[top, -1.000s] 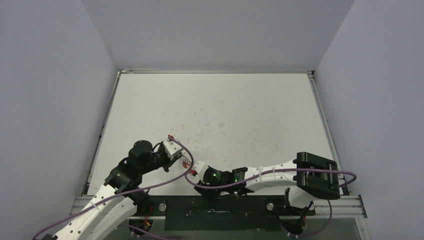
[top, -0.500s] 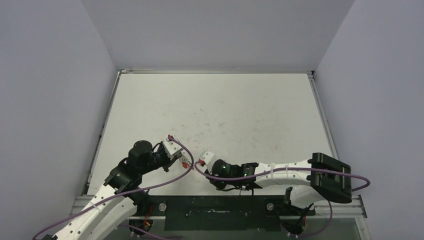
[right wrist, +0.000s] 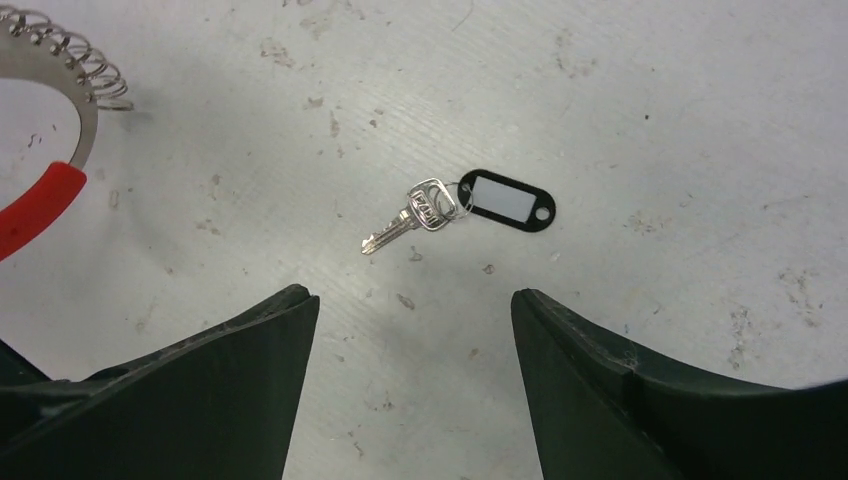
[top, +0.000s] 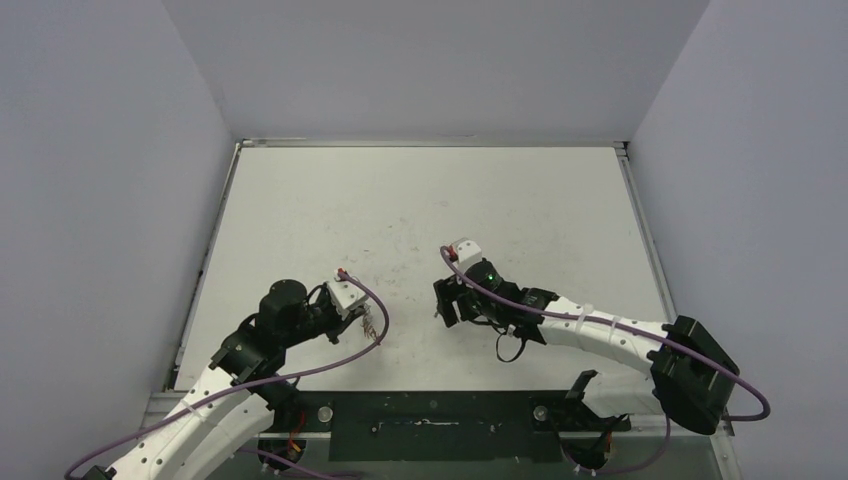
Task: Put the keys on the keyring
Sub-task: Move the key to the center of the board, then pick up the key from the center of the board.
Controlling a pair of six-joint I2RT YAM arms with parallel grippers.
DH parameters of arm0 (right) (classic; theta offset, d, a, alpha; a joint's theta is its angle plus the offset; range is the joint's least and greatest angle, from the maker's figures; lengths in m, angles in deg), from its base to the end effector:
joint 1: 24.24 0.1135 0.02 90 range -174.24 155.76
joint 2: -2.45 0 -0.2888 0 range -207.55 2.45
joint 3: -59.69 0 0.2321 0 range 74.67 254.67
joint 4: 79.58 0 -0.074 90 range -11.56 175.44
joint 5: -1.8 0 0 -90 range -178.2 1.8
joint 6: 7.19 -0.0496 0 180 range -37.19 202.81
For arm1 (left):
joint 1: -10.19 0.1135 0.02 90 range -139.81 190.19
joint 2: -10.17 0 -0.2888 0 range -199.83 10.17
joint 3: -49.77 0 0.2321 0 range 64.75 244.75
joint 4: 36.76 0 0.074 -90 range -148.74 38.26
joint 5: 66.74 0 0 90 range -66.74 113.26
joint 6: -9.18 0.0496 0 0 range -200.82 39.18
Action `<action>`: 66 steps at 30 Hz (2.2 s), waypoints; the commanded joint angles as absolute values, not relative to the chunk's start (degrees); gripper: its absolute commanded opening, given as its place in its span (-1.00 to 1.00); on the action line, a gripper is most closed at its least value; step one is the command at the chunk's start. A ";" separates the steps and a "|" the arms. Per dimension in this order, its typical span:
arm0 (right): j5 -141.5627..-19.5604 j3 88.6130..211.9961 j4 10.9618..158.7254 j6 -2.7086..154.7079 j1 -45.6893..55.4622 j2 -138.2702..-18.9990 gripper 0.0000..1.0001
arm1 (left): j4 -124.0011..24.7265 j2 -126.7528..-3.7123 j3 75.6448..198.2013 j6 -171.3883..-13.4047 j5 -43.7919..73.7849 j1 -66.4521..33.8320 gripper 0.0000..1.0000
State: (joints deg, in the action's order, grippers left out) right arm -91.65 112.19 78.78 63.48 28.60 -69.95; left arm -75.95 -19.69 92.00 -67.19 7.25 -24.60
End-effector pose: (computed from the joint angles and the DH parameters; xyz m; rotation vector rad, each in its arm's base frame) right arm 0.1494 0.1921 0.2279 -0.6507 2.2726 0.5690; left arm 0.0783 -0.0711 0.2521 1.0026 1.7975 -0.5150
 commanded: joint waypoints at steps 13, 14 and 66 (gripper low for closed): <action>-77.97 114.06 84.91 50.52 17.22 -78.25 -0.10 | -71.98 -20.63 91.96 -68.27 5.16 -24.43 -1.00; -77.63 114.65 84.99 49.82 17.16 -79.52 -0.16 | -71.96 -20.69 91.99 -68.21 5.15 -24.39 -1.00; -53.05 122.84 86.10 67.49 20.35 -75.98 -1.00 | -50.79 -37.54 91.10 -71.70 -11.66 -24.66 -1.00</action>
